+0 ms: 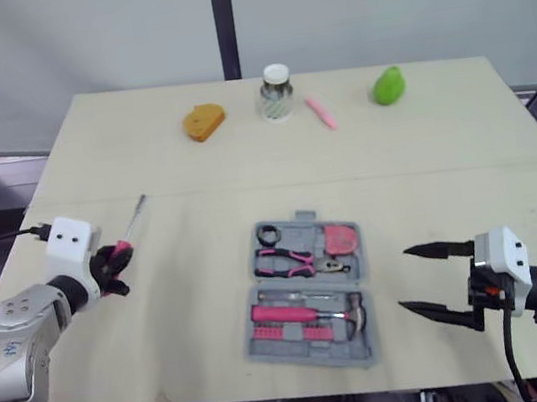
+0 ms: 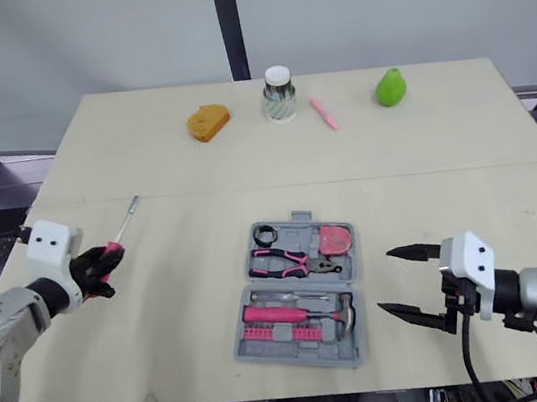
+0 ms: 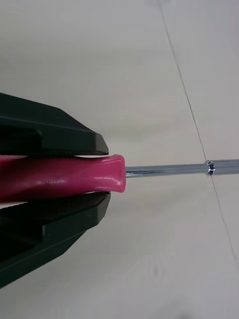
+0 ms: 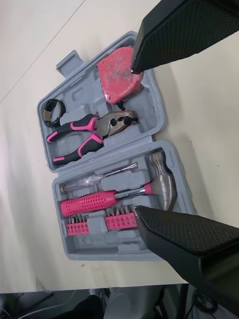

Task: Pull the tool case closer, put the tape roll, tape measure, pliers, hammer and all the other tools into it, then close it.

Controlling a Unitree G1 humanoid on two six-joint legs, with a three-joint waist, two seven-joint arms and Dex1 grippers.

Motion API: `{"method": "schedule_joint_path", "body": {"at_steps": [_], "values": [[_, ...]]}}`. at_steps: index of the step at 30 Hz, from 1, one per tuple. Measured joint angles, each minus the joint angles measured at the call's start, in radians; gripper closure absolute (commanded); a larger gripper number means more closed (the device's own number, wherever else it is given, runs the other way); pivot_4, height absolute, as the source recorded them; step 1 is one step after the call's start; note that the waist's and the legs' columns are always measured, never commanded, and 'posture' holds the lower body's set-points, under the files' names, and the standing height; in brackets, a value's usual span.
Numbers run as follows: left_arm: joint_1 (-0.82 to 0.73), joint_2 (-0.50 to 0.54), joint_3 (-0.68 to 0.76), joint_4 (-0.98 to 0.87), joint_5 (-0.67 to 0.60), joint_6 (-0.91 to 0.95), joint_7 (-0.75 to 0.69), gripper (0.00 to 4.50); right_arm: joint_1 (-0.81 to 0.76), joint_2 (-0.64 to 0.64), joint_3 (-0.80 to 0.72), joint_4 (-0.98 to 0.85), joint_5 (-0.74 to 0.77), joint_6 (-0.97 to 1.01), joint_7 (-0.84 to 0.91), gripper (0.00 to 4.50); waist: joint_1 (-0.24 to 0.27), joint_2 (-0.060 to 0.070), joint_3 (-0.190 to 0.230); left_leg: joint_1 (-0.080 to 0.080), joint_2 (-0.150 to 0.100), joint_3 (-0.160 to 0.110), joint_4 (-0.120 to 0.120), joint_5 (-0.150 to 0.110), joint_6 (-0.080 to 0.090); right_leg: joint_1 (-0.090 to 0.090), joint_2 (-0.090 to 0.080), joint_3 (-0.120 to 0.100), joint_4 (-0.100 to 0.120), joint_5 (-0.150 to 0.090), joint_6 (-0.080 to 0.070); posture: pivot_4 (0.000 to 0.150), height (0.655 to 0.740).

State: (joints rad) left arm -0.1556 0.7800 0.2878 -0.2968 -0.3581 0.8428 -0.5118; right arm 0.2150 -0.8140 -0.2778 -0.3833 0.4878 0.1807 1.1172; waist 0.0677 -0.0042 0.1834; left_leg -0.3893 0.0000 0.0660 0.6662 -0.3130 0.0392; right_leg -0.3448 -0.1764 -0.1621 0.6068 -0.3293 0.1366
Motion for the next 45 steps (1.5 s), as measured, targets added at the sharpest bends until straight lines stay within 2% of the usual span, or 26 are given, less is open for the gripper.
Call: {"method": "schedule_joint_path", "body": {"at_steps": [7, 18, 25, 32, 39, 45], "values": [[-0.004, 0.103, -0.143, -0.005, -0.012, -0.206, -0.29, 3.9, 0.007, 0.012, 0.001, 0.003, -0.015, -0.022, 0.0, 0.0, -0.018, 0.001, 0.001, 0.0, 0.001, 0.001, 0.0, 0.0, 0.0, 0.0, 0.001, 0.0, 0.0, 0.0, 0.0, 0.15, 0.695], [-0.099, 0.138, -0.311, -0.016, 0.009, -0.392, -0.546, 3.9, 0.067, 0.013, -0.006, 0.003, -0.026, -0.047, 0.0, 0.0, -0.015, 0.002, 0.001, 0.0, 0.0, 0.001, 0.0, 0.001, 0.001, 0.0, 0.001, 0.0, 0.001, 0.0, 0.0, 0.15, 0.695], [-0.234, 0.169, -0.457, -0.121, 0.026, -0.299, -0.619, 3.9, 0.095, 0.012, -0.014, 0.003, -0.037, -0.068, -0.001, 0.0, -0.017, 0.002, 0.001, 0.0, 0.0, 0.002, 0.0, 0.002, 0.002, 0.0, 0.001, 0.0, 0.002, 0.0, 0.0, 0.15, 0.695], [-0.286, 0.191, -0.568, -0.25, 0.032, -0.133, -0.63, 3.9, 0.142, 0.012, -0.015, -0.014, -0.037, -0.071, -0.001, 0.0, -0.017, 0.003, 0.002, 0.0, 0.001, 0.001, 0.001, 0.002, 0.002, 0.0, 0.003, 0.001, 0.002, 0.0, 0.0, 0.15, 0.695], [-0.334, 0.2, -0.668, -0.356, 0.057, 0.035, -0.588, 3.9, 0.15, 0.0, -0.011, -0.013, -0.039, -0.082, 0.025, 0.0, -0.016, 0.003, 0.002, 0.0, 0.001, 0.001, 0.001, 0.002, 0.002, 0.001, 0.003, 0.001, 0.002, 0.0, 0.0, 0.15, 0.695], [-0.385, 0.152, -0.754, -0.423, 0.06, 0.168, -0.52, 3.9, 0.164, -0.019, -0.008, -0.022, -0.034, -0.1, 0.065, 0.0, -0.013, 0.003, 0.002, 0.0, 0.001, 0.0, 0.002, 0.002, 0.002, 0.002, 0.003, 0.002, 0.001, 0.0, 0.0, 0.15, 0.695]]}}
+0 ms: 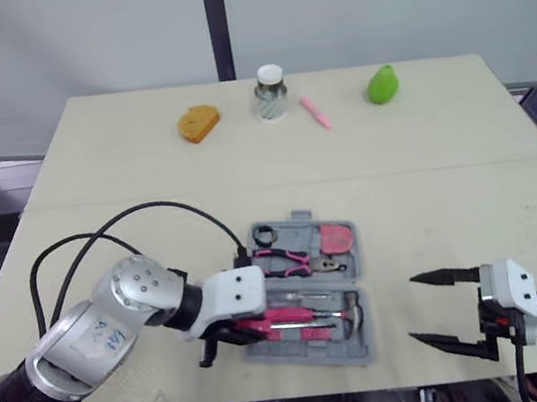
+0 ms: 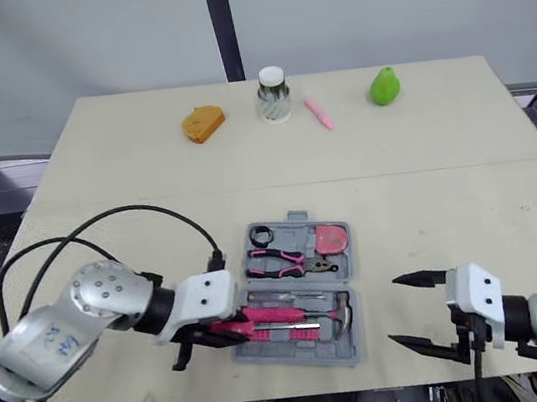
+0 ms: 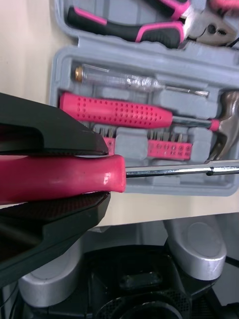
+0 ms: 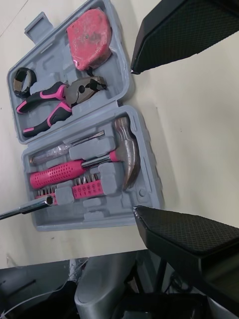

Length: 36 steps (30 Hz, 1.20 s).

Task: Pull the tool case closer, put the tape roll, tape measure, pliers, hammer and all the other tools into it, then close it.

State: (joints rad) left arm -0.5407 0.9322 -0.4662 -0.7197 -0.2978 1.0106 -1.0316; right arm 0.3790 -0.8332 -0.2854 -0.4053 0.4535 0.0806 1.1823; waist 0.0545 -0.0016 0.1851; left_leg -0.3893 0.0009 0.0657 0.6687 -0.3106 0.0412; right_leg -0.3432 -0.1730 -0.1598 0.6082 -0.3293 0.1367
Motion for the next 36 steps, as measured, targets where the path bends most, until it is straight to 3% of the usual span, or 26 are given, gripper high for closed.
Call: {"method": "schedule_joint_path", "body": {"at_steps": [17, 36], "values": [[-0.141, -0.092, -0.3, -0.011, 0.1, 0.112, 0.103, 3.9, -0.002, -0.034, -0.003, -0.02, 0.009, 0.001, 0.028, 0.0, 0.001, 0.0, 0.0, -0.001, 0.001, -0.001, 0.004, 0.0, 0.0, 0.001, 0.001, 0.0, 0.0, 0.0, 0.0, 0.15, 0.695], [-0.237, -0.194, -0.444, 0.071, 0.128, 0.161, 0.155, 3.9, 0.035, -0.033, -0.008, -0.051, 0.009, 0.027, 0.008, 0.0, 0.002, 0.0, 0.0, -0.003, 0.001, -0.004, 0.009, 0.0, 0.001, 0.002, 0.002, 0.0, 0.001, 0.0, 0.0, 0.15, 0.695]]}}
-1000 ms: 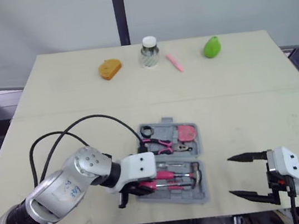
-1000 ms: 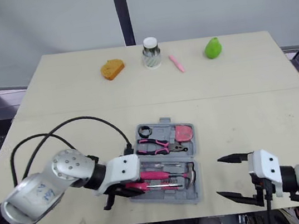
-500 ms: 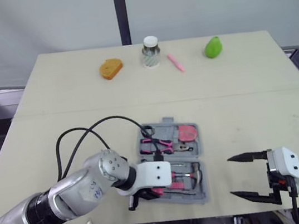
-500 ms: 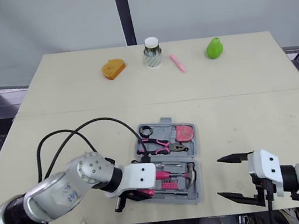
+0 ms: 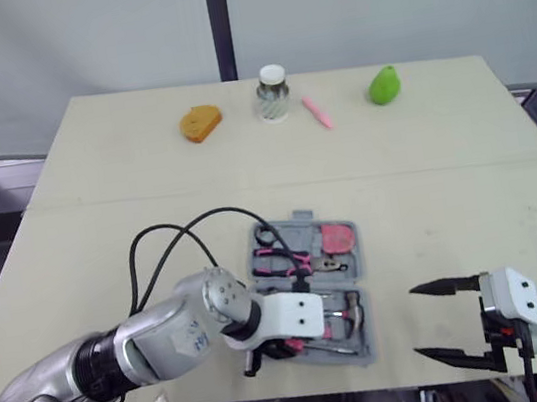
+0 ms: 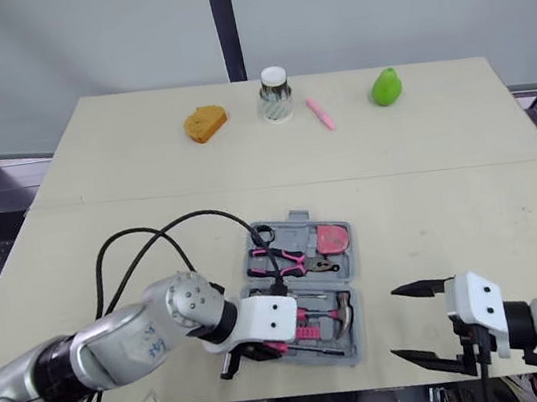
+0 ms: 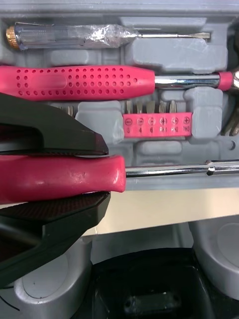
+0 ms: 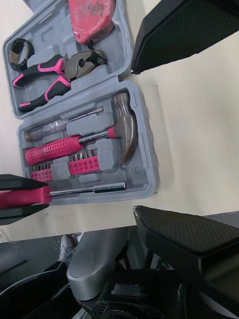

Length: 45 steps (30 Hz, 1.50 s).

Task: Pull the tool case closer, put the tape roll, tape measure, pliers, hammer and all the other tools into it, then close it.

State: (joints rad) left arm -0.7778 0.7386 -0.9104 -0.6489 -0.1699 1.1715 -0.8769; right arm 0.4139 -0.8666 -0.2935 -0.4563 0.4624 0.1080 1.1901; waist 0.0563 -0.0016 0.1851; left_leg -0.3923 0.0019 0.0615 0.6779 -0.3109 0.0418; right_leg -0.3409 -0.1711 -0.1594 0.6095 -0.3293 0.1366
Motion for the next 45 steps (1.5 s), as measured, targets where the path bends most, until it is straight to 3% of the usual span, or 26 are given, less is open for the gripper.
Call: {"method": "schedule_joint_path", "body": {"at_steps": [12, 45], "values": [[-0.002, -0.074, -0.015, 0.038, 0.016, 0.018, 0.034, 3.9, 0.013, 0.0, -0.032, -0.031, 0.002, 0.039, -0.013, 0.0, 0.0, 0.0, 0.0, -0.001, 0.0, -0.002, 0.002, 0.0, 0.0, 0.0, 0.0, 0.0, 0.001, 0.0, 0.0, 0.15, 0.695], [0.028, -0.135, -0.041, 0.039, -0.013, 0.089, 0.122, 3.9, 0.002, -0.006, -0.067, -0.033, 0.013, 0.074, -0.015, 0.0, 0.001, 0.0, 0.0, -0.002, -0.001, -0.004, 0.003, 0.0, 0.0, 0.001, 0.0, 0.0, 0.001, 0.0, 0.0, 0.15, 0.695]]}}
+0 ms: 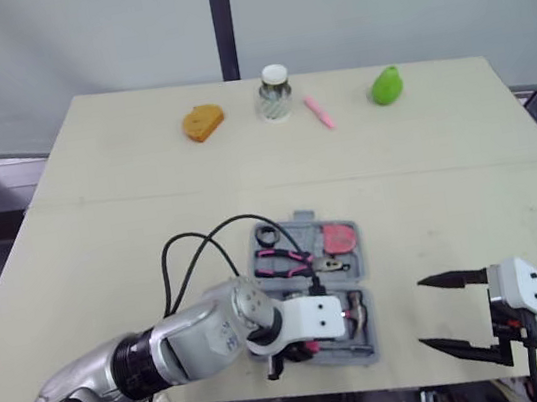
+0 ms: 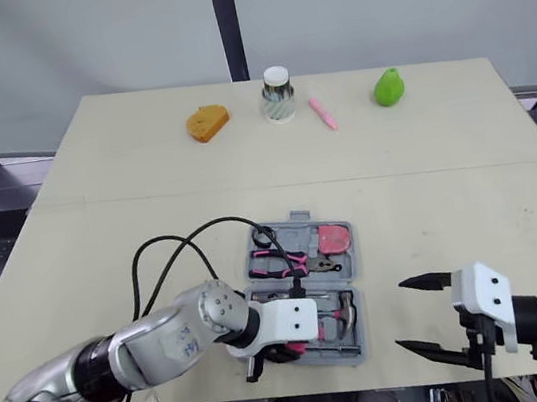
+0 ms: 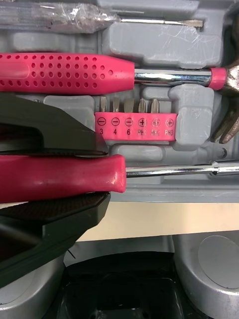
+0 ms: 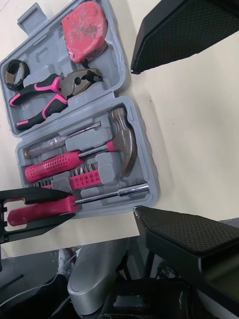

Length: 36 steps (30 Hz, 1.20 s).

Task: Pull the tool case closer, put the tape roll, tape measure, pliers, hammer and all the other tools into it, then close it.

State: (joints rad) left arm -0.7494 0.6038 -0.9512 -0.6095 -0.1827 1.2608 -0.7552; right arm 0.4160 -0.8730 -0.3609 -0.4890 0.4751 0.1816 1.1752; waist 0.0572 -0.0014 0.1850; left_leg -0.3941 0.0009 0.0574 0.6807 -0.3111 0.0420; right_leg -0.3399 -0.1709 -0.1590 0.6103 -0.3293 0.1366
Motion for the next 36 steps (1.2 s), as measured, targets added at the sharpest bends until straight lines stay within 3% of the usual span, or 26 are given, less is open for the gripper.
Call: {"method": "schedule_joint_path", "body": {"at_steps": [19, 21, 22, 24, 31, 36], "values": [[0.056, 0.005, 0.03, 0.004, -0.009, -0.037, 0.037, 3.9, -0.021, -0.001, 0.0, 0.008, 0.0, 0.002, 0.003, 0.0, 0.0, 0.0, 0.0, -0.001, 0.0, -0.002, 0.001, 0.0, 0.0, 0.0, 0.0, 0.0, 0.0, 0.0, 0.0, 0.15, 0.695], [0.057, 0.004, 0.038, 0.012, -0.015, -0.037, 0.033, 2.84, -0.027, -0.001, 0.0, 0.009, 0.0, 0.002, 0.003, 0.0, -0.001, 0.0, 0.0, -0.001, 0.0, -0.001, 0.001, 0.0, 0.0, 0.0, 0.0, 0.0, 0.0, 0.0, 0.0, 0.15, 0.695], [0.058, 0.003, 0.046, 0.016, -0.019, -0.038, 0.032, 2.6, -0.031, -0.001, 0.0, 0.011, 0.0, 0.002, 0.003, 0.0, -0.001, 0.0, 0.0, -0.001, 0.0, -0.002, 0.001, 0.0, 0.0, 0.0, 0.0, 0.0, 0.0, 0.0, 0.0, 0.15, 0.695], [0.06, 0.003, 0.069, 0.016, -0.029, -0.038, 0.032, 1.68, -0.035, -0.003, 0.0, 0.014, 0.0, 0.003, 0.003, 0.0, -0.001, 0.0, 0.0, -0.001, 0.0, -0.002, 0.001, 0.0, 0.0, 0.0, 0.0, 0.0, 0.0, 0.0, 0.0, 0.15, 0.695], [0.127, -0.019, 0.249, -0.018, -0.099, -0.033, 0.034, 1.68, -0.056, -0.003, 0.002, 0.023, 0.0, 0.003, 0.003, 0.0, -0.003, 0.0, 0.0, -0.001, 0.0, -0.002, 0.001, 0.0, 0.0, 0.0, 0.0, 0.0, 0.0, 0.0, 0.0, 0.15, 0.695], [0.248, -0.119, 0.452, -0.001, -0.135, -0.224, 0.061, 1.68, -0.071, -0.003, 0.004, 0.028, 0.0, 0.003, 0.004, 0.0, -0.002, 0.0, 0.0, -0.001, 0.0, -0.003, 0.002, 0.0, 0.0, 0.0, 0.0, 0.0, 0.0, 0.0, 0.0, 0.15, 0.695]]}}
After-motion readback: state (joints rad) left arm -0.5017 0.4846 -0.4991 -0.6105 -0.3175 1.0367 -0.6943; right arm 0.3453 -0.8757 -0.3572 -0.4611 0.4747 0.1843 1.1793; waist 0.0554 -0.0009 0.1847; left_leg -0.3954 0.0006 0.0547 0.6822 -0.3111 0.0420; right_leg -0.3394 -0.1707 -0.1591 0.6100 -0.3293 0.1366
